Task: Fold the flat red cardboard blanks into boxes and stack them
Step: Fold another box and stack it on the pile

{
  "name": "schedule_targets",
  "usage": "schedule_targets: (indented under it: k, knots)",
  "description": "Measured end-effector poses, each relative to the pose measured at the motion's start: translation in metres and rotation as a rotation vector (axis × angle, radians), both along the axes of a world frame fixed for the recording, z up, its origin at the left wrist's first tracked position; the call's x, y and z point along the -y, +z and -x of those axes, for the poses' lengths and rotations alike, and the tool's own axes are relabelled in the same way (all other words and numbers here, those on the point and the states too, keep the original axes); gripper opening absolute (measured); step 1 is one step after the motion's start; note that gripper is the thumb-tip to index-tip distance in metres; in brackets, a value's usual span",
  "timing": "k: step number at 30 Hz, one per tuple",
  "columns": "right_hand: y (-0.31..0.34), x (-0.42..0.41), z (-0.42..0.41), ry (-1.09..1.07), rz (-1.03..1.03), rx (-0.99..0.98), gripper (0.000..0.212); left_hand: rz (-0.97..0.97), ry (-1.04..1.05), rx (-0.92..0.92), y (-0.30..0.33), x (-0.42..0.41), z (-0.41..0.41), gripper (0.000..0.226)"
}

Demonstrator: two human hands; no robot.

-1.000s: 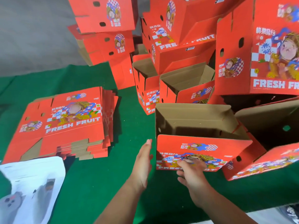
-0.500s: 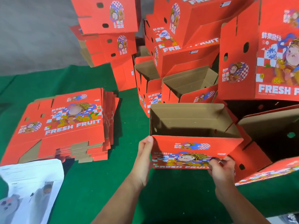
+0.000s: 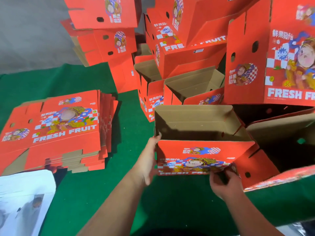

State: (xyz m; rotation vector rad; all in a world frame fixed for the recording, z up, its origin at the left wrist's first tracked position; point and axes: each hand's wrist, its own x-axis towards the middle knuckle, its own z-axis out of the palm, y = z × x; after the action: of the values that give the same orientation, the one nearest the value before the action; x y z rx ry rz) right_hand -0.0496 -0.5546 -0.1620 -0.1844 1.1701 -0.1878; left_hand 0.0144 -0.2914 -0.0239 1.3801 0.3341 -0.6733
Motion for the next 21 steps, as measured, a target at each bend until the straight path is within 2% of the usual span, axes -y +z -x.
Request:
schedule_targets:
  k: [3, 6, 8, 12, 15, 17, 18, 19, 21]
  knots:
    - [-0.004, -0.004, -0.002, -0.073, -0.016, -0.022, 0.03, -0.04, 0.047, 0.056, -0.001, 0.007, -0.003, 0.05]
    - [-0.013, -0.002, 0.0, -0.11, 0.029, -0.005, 0.016, -0.028, 0.171, 0.023, -0.003, 0.006, -0.006, 0.049]
    - [-0.015, 0.002, -0.001, -0.133, 0.053, 0.027, 0.015, 0.001, 0.223, 0.02, -0.006, 0.002, -0.005, 0.047]
    - [-0.017, 0.005, 0.0, -0.2, 0.029, 0.077, 0.018, 0.041, 0.104, 0.063, -0.01, -0.001, 0.004, 0.047]
    - [-0.02, 0.008, 0.011, -0.223, 0.033, 0.12, 0.016, 0.147, 0.051, 0.097, -0.016, -0.003, 0.008, 0.029]
    - [-0.022, 0.013, 0.017, -0.215, 0.032, 0.151, 0.018, 0.169, 0.039, 0.126, -0.014, -0.005, 0.007, 0.035]
    - [-0.022, 0.015, 0.019, -0.208, 0.021, 0.17, 0.023, 0.159, 0.025, 0.133, -0.01, -0.005, 0.006, 0.039]
    - [-0.019, 0.015, 0.022, -0.202, 0.014, 0.194, 0.035, 0.127, 0.012, 0.135, -0.003, -0.004, 0.005, 0.039]
    - [-0.017, 0.013, 0.026, -0.215, -0.012, 0.242, 0.071, 0.04, -0.004, 0.128, 0.006, -0.002, 0.002, 0.036]
